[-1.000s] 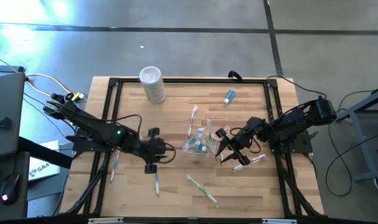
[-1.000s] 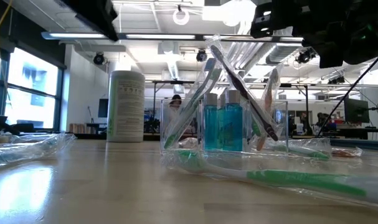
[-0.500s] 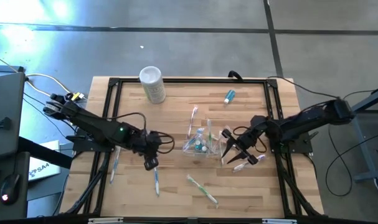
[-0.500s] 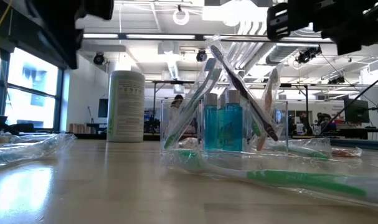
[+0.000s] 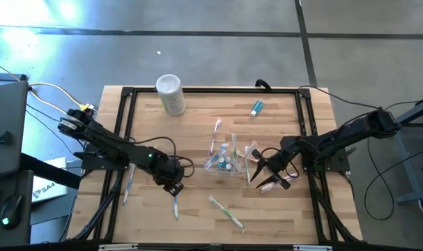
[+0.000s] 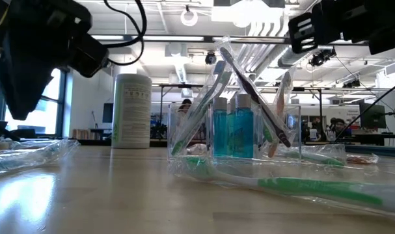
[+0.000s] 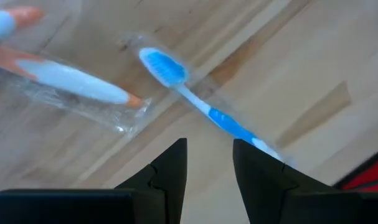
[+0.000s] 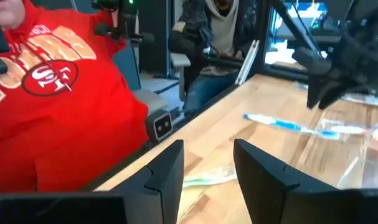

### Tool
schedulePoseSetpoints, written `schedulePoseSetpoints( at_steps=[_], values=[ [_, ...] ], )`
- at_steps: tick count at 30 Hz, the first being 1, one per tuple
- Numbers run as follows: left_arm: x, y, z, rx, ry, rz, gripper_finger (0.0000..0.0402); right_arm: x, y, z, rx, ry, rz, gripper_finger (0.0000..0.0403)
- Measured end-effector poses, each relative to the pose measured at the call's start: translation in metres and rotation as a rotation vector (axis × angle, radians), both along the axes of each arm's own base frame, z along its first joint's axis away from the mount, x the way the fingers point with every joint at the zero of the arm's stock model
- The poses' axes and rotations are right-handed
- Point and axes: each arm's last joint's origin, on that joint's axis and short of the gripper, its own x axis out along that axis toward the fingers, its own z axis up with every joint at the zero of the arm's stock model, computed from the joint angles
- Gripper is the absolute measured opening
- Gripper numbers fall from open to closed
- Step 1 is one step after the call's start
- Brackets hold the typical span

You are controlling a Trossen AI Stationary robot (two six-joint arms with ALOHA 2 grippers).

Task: Pick & Place toothbrushing station
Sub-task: Put the blue toothbrush into the left section of the transparent organizer

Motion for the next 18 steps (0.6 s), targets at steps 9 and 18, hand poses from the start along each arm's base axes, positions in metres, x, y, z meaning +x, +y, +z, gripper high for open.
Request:
schedulePoseSetpoints(
  at_steps=[9,18],
  values=[
    [0.006,-0.001,-0.023,0.019,0.158,0.299,0.0126,-0.001,-0.002,-0.003,-0.040,0.012,-0.002,0.0133],
    [0.019,-0.004,-0.033,0.022,0.096,0.365,0.0126,-0.004,-0.003,-0.003,-0.064,0.016,0.007,0.0133]
  ],
)
